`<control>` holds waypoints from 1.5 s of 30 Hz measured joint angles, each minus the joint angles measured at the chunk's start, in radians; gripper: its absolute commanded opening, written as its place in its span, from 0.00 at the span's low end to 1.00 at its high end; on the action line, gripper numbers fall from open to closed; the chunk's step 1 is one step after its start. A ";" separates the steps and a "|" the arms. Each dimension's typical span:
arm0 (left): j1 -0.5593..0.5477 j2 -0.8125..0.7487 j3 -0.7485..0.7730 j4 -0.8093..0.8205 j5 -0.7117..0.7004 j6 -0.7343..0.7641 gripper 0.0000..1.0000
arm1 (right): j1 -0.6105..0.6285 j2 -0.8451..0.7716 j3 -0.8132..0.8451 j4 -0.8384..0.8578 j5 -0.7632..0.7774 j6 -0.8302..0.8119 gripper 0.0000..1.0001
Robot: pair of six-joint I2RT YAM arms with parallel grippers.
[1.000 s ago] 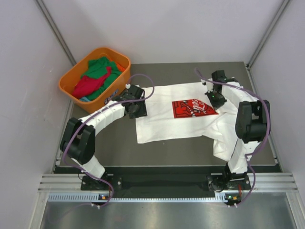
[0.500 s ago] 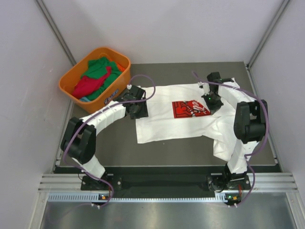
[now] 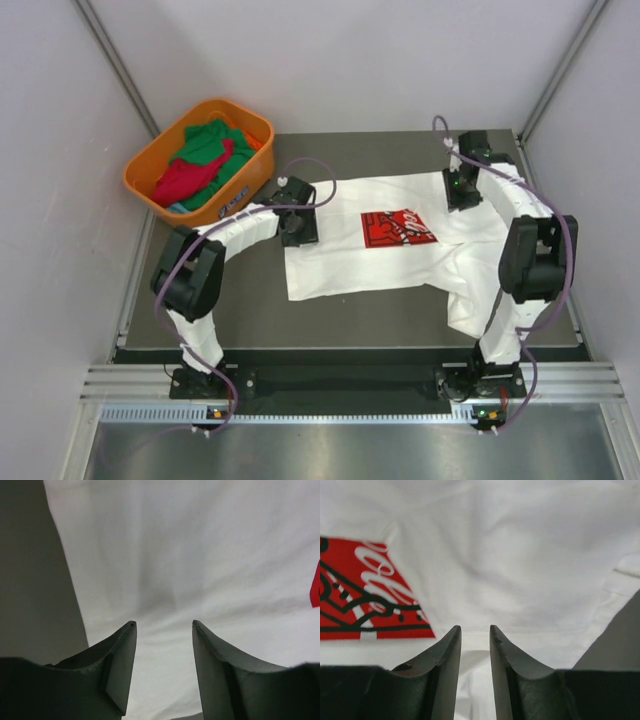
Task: Fold and stack the t-shirts
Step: Fold the tshirt
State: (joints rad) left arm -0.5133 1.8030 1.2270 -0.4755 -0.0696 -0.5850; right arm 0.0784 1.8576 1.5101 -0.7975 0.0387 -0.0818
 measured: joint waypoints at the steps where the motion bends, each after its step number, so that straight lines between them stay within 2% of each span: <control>1: 0.000 0.025 0.023 0.003 -0.003 0.001 0.54 | -0.020 0.000 0.006 0.035 0.012 0.014 0.32; 6: 0.000 0.127 0.113 0.024 -0.023 0.008 0.53 | -0.108 0.018 0.045 0.179 0.060 0.098 0.39; 8: 0.000 0.154 0.122 0.031 -0.033 0.008 0.52 | -0.145 0.050 0.087 0.212 0.066 0.126 0.46; 15: -0.007 0.180 0.138 0.039 -0.088 0.008 0.52 | -0.281 0.209 0.208 0.305 0.037 0.172 0.48; 20: -0.013 0.203 0.167 0.030 -0.136 0.008 0.52 | -0.356 0.367 0.339 0.313 -0.094 0.170 0.51; 25: -0.014 0.223 0.189 0.026 -0.200 0.009 0.52 | -0.393 0.493 0.439 0.332 -0.261 0.171 0.42; 28: -0.014 0.239 0.208 0.020 -0.243 0.010 0.52 | -0.402 0.555 0.502 0.335 -0.319 0.180 0.18; 32: -0.014 0.262 0.243 0.001 -0.272 0.008 0.52 | -0.404 0.609 0.594 0.330 -0.330 0.204 0.01; 45: -0.007 0.385 0.439 -0.064 -0.325 0.017 0.52 | -0.420 0.653 0.693 0.265 -0.191 0.297 0.00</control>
State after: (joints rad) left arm -0.5205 2.1880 1.6657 -0.5400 -0.3950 -0.5682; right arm -0.3416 2.5107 2.2028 -0.5323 -0.1520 0.2153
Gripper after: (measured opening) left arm 0.516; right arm 0.009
